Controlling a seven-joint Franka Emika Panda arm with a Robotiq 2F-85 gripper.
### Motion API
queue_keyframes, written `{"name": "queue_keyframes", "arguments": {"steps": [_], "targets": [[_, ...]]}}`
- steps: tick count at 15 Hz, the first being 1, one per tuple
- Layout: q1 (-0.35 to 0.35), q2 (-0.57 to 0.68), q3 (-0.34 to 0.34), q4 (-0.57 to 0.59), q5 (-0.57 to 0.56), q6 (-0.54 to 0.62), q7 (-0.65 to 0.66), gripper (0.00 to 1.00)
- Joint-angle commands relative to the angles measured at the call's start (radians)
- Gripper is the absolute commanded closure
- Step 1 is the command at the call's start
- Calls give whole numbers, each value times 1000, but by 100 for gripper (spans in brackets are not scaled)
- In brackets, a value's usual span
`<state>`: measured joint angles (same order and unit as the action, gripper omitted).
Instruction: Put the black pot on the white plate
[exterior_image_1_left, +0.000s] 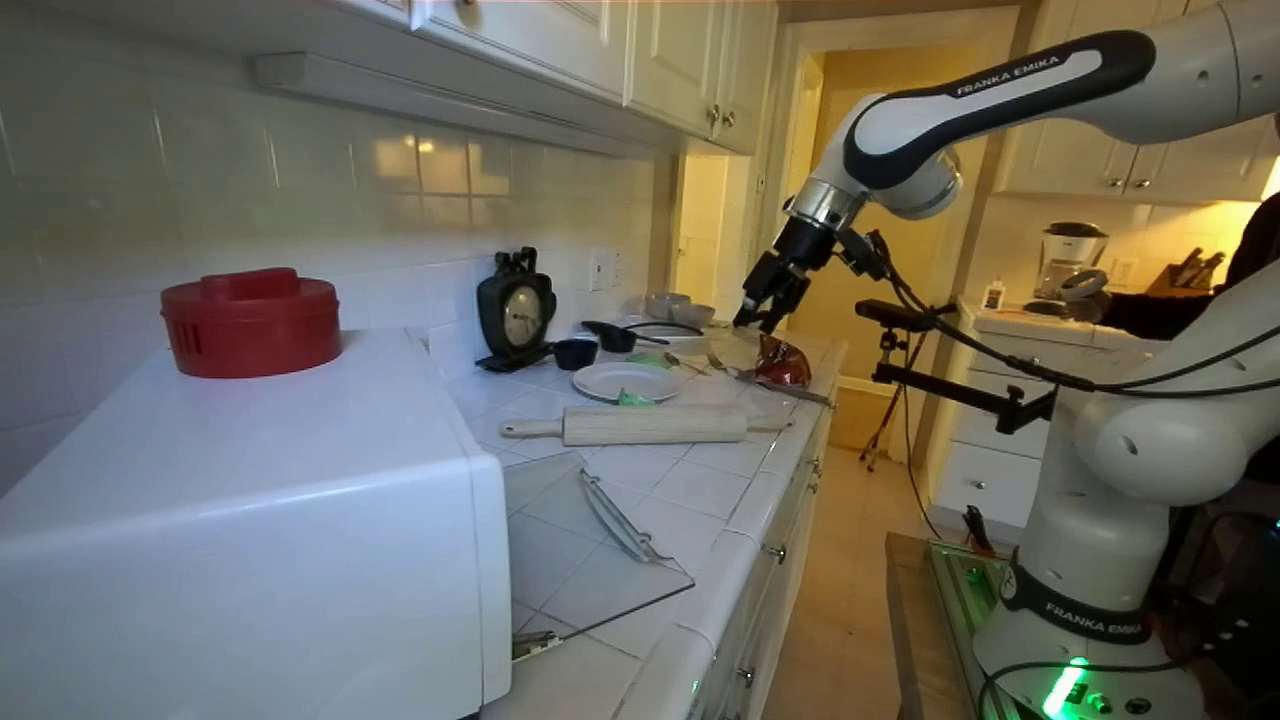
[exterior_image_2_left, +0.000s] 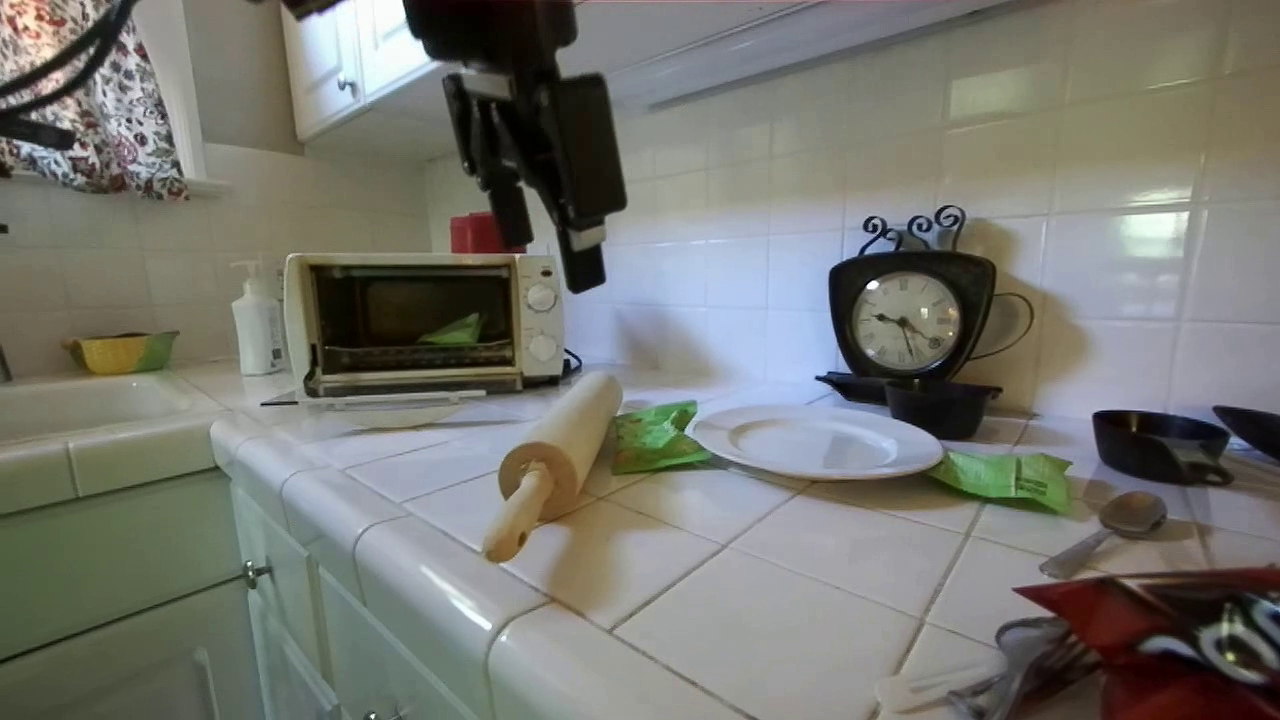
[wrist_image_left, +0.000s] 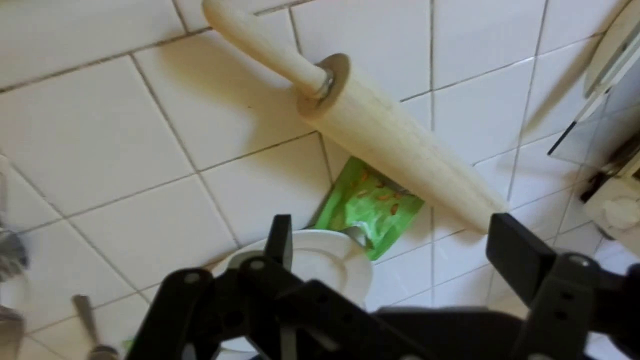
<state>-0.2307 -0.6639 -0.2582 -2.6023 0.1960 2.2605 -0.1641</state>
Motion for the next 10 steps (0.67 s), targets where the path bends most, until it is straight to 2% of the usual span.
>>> {"name": "queue_keyframes", "arguments": {"steps": [1, 5, 8, 10], "targets": [[-97, -79, -106, -45, -16, -14, 7, 0], [-151, -13, -265, 52, 6, -30, -64, 0], [-124, 50, -356, 168, 21, -76, -109, 0], [-102, 104, -397, 292, 9, -198, -115, 0]]}}
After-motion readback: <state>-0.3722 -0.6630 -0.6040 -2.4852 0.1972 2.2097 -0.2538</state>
